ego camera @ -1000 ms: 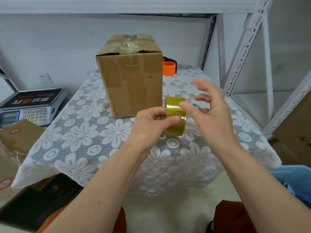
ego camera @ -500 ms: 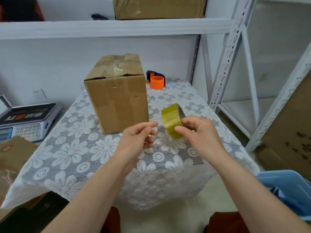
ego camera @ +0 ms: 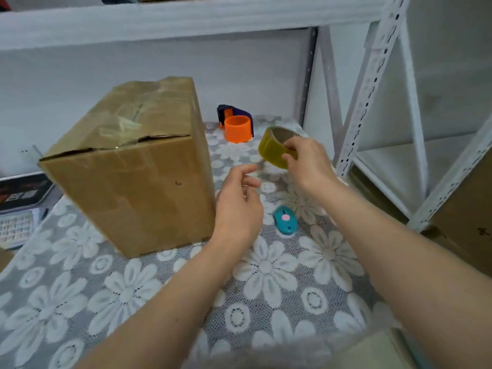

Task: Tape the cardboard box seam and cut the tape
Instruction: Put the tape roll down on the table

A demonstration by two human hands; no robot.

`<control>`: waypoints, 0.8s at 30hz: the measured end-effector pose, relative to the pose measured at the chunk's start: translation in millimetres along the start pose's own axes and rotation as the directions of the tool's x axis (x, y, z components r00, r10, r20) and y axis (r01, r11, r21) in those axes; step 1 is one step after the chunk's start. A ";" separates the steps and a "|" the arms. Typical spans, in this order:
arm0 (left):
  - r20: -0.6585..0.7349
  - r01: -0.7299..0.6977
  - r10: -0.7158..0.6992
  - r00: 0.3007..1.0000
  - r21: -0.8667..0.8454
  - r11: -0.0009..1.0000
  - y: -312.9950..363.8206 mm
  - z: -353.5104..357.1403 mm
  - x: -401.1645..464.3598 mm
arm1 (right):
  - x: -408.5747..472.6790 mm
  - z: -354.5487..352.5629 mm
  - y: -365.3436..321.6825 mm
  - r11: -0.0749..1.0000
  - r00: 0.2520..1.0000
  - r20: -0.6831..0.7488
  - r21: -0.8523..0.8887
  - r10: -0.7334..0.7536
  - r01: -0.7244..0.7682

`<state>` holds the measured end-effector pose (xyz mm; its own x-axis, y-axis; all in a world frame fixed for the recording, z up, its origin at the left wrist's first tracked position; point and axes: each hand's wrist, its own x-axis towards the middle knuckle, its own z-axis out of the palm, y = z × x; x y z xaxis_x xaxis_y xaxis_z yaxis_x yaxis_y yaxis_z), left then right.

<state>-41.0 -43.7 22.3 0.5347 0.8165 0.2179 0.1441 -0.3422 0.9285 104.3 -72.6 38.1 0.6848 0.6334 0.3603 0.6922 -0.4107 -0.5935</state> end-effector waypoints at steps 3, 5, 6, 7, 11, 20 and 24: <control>-0.028 -0.037 0.040 0.999 0.095 0.995 -17.5 11.7 15.2 | 42.9 26.7 13.7 0.994 1.000 0.002 -0.109 0.010 -0.010; -0.052 -0.051 0.058 0.997 0.136 0.989 -26.7 14.8 18.7 | 67.5 44.1 20.2 0.987 0.999 0.003 -0.158 0.035 -0.034; -0.066 -0.033 0.042 0.997 0.133 0.991 -30.4 15.2 21.3 | 78.8 52.4 22.3 0.984 1.000 -0.004 -0.174 0.029 -0.030; -0.081 0.006 0.003 0.997 0.114 0.993 -33.9 14.9 24.2 | 88.5 60.1 23.2 0.981 1.000 -0.010 -0.191 0.017 -0.019; -0.104 0.104 -0.103 0.989 0.005 0.995 -42.0 11.2 29.9 | 116.3 82.7 23.3 0.966 1.000 -0.006 -0.257 -0.006 0.005; -0.078 0.120 -0.121 0.990 -0.021 0.993 -41.0 9.7 33.1 | 84.1 55.5 15.7 0.971 0.988 0.065 -0.184 -0.140 0.150; -0.101 0.126 -0.130 0.986 -0.038 0.991 -43.1 11.3 37.4 | 29.6 33.3 -4.1 0.992 0.970 0.222 -0.067 -0.094 0.111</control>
<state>-17.8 -3.7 -13.0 0.4247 0.8967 0.1250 0.1791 -0.2186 0.9592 114.1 -30.4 27.2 0.5491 0.7990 0.2453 0.7777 -0.3809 -0.5001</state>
